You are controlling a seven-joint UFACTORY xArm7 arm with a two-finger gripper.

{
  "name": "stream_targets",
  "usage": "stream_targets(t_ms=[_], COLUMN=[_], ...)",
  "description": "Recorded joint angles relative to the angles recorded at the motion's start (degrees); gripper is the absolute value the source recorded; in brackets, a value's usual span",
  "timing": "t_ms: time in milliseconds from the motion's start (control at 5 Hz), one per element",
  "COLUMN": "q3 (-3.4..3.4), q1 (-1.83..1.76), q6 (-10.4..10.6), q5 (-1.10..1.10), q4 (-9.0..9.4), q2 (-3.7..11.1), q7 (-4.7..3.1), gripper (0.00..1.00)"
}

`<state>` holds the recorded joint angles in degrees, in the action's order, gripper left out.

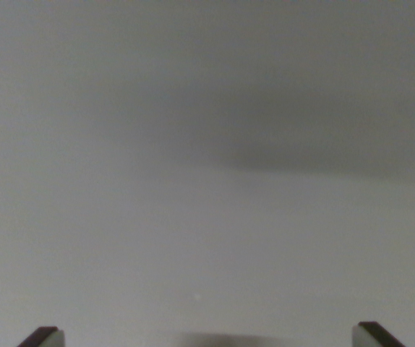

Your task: Pick yellow cube

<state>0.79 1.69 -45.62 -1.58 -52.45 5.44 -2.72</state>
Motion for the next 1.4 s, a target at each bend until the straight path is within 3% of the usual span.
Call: stream_targets(t_ms=[200,400,600,800,1000,1200,1400], q3=[0.0,0.06,0.06,0.12,0.12,0.18,0.18], q1=[0.0,-0.02,-0.02,-0.04,-0.04,-0.05,-0.05], q6=[0.0,2.5,2.5,4.8,4.8,7.1,7.1], q5=[0.0,-0.26,-0.26,-0.5,-0.5,-0.74,-0.74], q4=[0.0,2.33,2.33,4.49,4.49,6.63,6.63], q2=[0.0,0.25,0.25,0.47,0.47,0.7,0.7], q7=[0.0,-0.28,-0.28,-0.54,-0.54,-0.8,-0.8], gripper=[0.0,0.0,0.0,0.0,0.0,0.0,0.0])
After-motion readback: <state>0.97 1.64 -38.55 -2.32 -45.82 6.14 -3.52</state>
